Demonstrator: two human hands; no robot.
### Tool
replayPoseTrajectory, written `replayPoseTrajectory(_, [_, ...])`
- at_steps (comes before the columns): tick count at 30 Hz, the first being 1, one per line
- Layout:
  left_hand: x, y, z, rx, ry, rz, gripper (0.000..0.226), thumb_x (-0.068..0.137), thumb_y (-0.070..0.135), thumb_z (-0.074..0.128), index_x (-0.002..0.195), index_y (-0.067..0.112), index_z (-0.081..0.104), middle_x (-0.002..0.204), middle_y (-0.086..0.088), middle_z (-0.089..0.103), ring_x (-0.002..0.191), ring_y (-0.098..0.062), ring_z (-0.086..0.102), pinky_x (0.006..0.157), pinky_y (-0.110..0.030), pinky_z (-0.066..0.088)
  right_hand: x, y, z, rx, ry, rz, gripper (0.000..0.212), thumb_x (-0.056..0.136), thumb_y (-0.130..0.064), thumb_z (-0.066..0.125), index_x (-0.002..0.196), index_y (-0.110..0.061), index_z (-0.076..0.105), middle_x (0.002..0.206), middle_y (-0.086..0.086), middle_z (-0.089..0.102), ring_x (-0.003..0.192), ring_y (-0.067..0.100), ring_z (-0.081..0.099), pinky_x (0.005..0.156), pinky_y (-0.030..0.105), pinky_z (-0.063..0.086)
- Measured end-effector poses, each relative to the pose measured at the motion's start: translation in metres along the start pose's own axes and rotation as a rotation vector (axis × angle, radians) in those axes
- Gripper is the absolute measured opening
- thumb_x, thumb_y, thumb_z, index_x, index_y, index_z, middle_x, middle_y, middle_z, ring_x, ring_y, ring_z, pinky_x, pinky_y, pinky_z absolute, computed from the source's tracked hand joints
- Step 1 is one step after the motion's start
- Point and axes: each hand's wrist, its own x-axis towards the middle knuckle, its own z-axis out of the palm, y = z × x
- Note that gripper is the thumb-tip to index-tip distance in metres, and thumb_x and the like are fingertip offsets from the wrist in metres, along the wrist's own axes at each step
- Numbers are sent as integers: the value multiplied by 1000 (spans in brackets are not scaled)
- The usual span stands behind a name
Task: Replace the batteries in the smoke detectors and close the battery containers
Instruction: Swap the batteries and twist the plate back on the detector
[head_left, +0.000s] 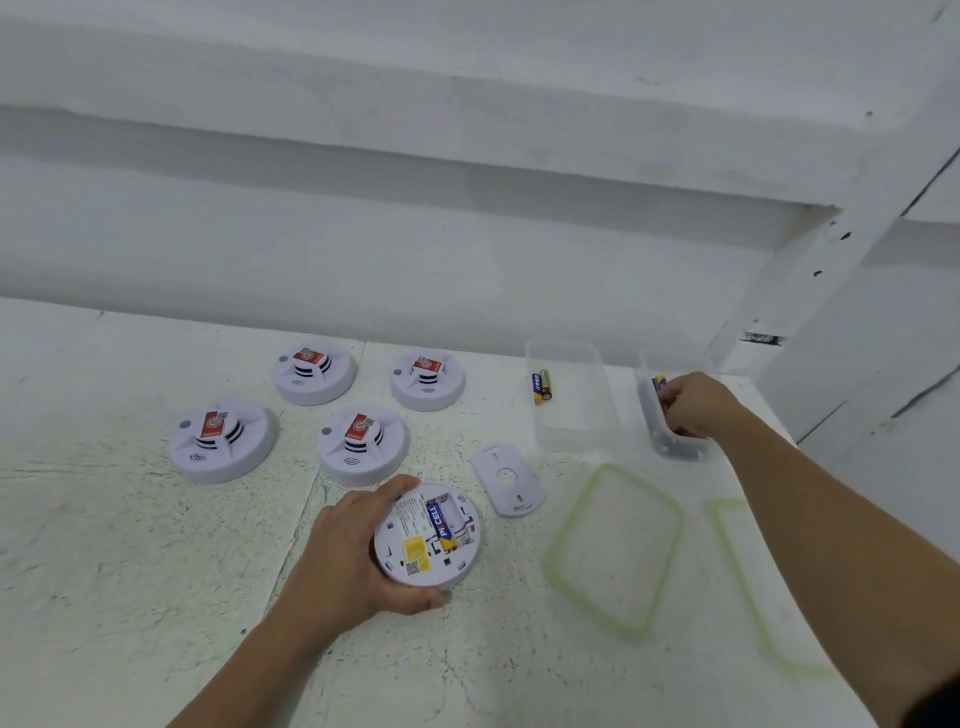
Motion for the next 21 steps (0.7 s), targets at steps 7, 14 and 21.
replayPoseTrajectory(7, [-1,-2,1,12,2,-7,94,35,77,80,119,62,40,109,31,58,101,7,53,85,-27,45,-5,7,-9,554,-18,88,38,77,19,50,92,-14,62,87,15,56,60,26,52,44,23,47])
replayPoseTrajectory(14, [-1,-6,2,20,-6,-47,101,35,79,78,124,46,46,106,29,59,101,5,53,91,-38,46,-32,-6,-36,1287,-19,-58,29,91,9,47,110,-11,57,86,13,60,62,20,62,52,20,54])
replayPoseTrajectory(21, [-2,-5,1,22,-19,-60,102,34,81,77,124,48,42,109,32,54,104,6,50,94,-40,45,-82,-46,-26,1456,-301,-148,25,95,1,37,93,-1,62,80,9,66,60,15,67,53,20,54])
